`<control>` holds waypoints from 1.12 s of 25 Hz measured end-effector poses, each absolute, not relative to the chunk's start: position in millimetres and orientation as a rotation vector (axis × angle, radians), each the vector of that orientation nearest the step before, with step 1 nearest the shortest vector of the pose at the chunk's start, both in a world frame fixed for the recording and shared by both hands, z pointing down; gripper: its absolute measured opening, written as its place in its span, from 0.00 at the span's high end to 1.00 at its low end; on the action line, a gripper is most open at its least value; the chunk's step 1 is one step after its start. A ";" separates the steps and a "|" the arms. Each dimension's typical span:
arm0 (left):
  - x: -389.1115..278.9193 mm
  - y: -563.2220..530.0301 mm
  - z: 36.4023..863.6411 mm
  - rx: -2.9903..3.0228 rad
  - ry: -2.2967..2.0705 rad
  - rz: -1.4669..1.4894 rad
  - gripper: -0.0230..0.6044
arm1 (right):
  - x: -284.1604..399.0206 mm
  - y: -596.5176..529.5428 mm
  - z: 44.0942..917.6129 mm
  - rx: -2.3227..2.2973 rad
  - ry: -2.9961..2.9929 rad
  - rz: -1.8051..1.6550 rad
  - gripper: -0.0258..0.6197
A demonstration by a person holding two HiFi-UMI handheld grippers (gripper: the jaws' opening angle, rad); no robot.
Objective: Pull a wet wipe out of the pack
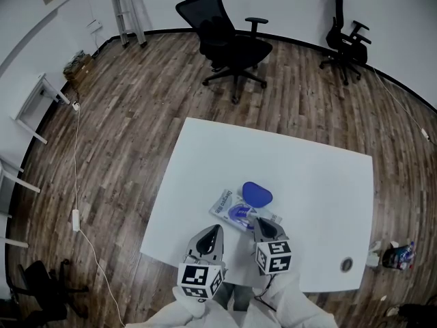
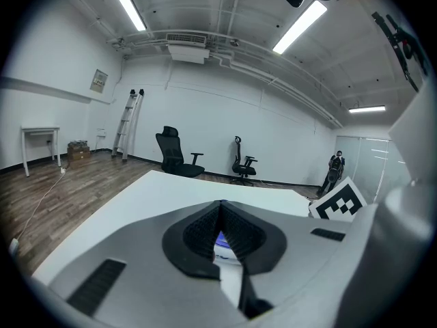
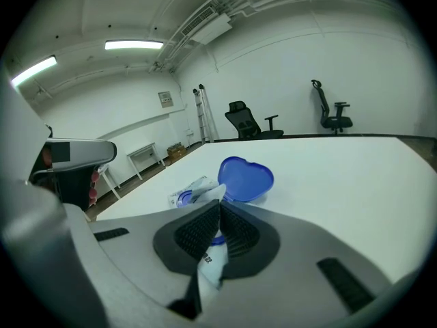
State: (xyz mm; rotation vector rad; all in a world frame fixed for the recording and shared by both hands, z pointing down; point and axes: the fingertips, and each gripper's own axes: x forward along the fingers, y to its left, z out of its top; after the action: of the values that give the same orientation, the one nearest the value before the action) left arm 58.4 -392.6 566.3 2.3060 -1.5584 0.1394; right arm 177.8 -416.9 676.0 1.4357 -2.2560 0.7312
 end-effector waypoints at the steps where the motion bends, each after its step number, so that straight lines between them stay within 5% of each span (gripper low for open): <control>1: 58.2 -393.0 565.8 2.307 -1.557 0.138 0.97 | 177.2 -417.4 673.7 1.437 -2.263 0.727 0.94; 28: 55.4 -376.3 551.2 2.335 -1.561 0.082 0.97 | 173.9 -410.2 626.7 1.486 -2.346 0.640 0.94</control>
State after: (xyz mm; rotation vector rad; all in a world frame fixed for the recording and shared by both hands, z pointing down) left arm 55.4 -376.3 551.2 2.3351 -1.5611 0.0817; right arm 173.9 -410.2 626.7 1.4856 -2.3458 0.6405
